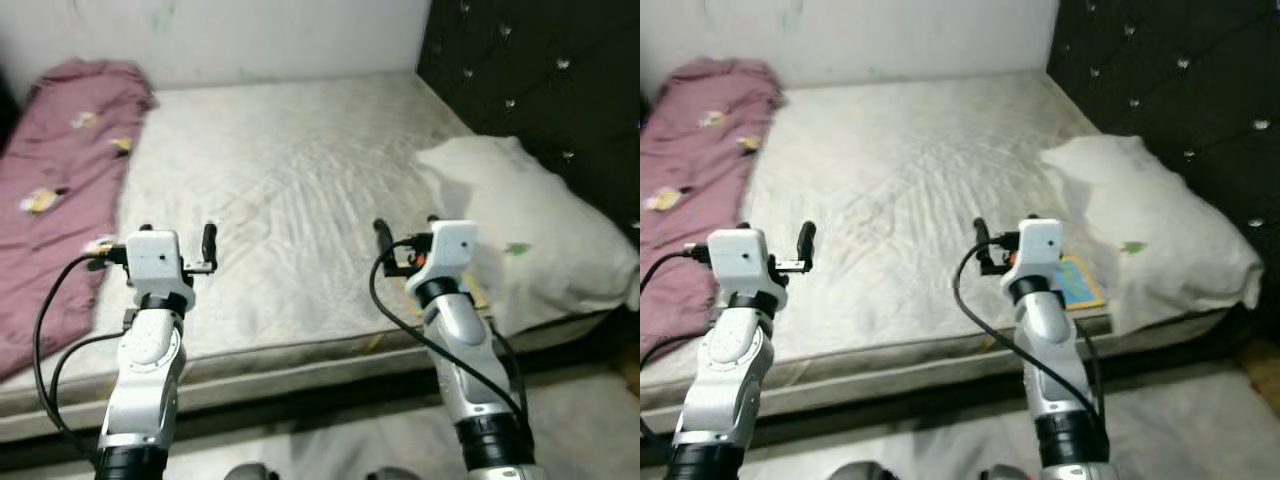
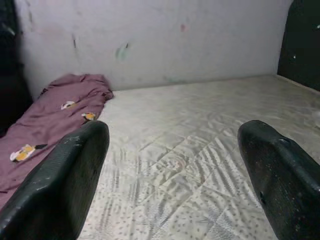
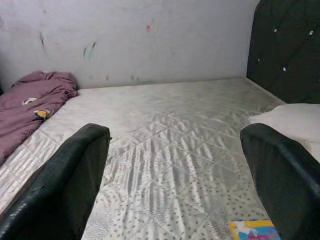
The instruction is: Clean up the room
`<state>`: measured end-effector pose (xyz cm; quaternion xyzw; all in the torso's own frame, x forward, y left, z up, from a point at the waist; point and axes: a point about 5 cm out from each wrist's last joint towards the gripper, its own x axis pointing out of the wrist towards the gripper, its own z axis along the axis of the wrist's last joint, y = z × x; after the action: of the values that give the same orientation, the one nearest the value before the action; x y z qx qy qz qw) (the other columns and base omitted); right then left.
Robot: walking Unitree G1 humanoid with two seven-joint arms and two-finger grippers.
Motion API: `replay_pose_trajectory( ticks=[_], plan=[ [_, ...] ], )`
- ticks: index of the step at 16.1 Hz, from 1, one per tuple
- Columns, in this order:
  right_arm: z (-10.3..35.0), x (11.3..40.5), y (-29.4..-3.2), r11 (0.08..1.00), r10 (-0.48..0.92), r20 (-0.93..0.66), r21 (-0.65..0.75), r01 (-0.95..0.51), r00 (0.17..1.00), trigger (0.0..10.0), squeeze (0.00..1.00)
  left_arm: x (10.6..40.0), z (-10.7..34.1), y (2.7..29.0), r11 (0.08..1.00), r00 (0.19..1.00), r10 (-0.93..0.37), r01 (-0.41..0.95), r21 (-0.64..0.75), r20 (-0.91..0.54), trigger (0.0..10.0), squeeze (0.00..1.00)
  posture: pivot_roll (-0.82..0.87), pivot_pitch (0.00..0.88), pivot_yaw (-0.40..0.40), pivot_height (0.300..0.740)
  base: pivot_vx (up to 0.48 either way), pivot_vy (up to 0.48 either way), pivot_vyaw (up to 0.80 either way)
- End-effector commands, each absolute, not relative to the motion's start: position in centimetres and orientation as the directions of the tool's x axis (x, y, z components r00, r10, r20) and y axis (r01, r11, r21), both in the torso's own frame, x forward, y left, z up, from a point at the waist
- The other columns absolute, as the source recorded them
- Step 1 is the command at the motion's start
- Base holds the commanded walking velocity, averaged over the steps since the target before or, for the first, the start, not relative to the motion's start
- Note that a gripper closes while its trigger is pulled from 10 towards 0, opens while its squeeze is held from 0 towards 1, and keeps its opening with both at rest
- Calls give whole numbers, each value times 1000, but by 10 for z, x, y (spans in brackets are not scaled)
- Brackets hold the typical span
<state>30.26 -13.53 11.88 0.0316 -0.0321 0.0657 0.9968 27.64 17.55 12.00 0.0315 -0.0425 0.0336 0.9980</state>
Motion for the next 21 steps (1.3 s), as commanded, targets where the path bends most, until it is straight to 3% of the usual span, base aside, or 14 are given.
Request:
replay_pose_trajectory(
  ticks=[1,8,21],
  plan=[
    [118,302,-144,994,99,60,50,-102,993,10000,0,278,125,167,998,993,29,-36,56,117,10000,0,-12,21,31,740,0,277,0],
    [117,303,-142,993,113,59,33,-115,992,10000,0,276,128,163,999,990,-33,27,46,140,10000,0,-10,17,29,740,0,0,0],
    [117,302,-138,992,121,61,28,-123,991,10000,0,274,128,162,999,990,-39,34,38,133,10000,0,-3,17,30,740,261,0,0]
  ],
)
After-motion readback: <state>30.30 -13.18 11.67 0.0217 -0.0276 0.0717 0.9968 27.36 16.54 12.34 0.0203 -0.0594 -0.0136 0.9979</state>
